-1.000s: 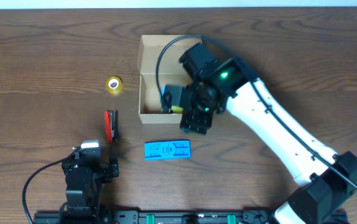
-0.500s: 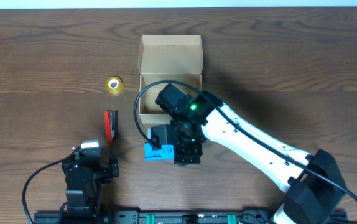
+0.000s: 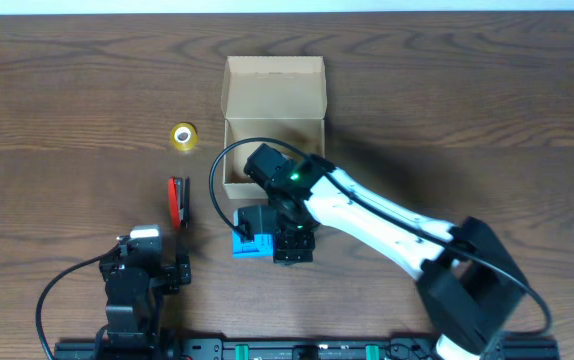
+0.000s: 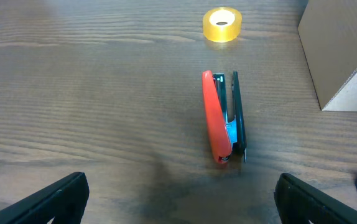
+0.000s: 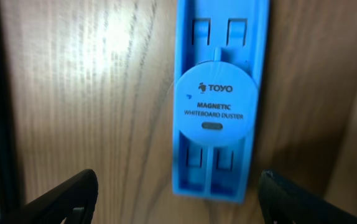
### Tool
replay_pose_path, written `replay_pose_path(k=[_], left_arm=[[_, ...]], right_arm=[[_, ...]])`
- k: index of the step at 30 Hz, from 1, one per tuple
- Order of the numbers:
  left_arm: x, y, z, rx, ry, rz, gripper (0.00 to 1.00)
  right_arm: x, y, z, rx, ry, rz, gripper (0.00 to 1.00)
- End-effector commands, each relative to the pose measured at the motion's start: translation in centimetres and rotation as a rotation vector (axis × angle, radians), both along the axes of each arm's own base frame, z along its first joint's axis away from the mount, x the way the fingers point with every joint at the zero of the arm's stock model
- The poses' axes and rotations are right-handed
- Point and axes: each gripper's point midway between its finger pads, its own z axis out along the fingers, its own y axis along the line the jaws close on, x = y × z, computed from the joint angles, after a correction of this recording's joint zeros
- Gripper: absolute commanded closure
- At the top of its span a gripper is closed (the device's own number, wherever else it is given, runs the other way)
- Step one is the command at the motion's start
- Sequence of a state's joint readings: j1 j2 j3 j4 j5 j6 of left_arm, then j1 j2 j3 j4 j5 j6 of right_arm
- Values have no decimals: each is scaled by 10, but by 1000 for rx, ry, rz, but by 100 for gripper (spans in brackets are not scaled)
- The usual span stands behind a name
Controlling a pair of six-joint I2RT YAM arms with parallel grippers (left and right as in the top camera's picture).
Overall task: Pack container
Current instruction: 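Move the right gripper to the blue whiteboard duster and grasp it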
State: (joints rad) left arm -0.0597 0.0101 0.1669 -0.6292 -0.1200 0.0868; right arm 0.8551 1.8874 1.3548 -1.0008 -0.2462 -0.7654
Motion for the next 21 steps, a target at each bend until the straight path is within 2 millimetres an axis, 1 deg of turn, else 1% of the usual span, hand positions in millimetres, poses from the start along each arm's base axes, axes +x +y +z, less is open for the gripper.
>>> replay_pose_path(k=[1, 7, 15, 17, 21], left_arm=[[-1, 4, -3, 22, 6, 13, 5], [-1, 4, -3, 22, 6, 14, 5], [-1, 4, -3, 22, 6, 14, 5], [-1, 4, -3, 22, 6, 14, 5], [-1, 4, -3, 22, 6, 14, 4]], right_arm=[[-3, 3, -17, -17, 21, 20, 18], [0, 7, -38, -33, 35, 20, 17], [-1, 5, -58, -64, 62, 18, 18], [-1, 5, -61, -67, 64, 15, 24], [0, 6, -61, -61, 59, 14, 40]])
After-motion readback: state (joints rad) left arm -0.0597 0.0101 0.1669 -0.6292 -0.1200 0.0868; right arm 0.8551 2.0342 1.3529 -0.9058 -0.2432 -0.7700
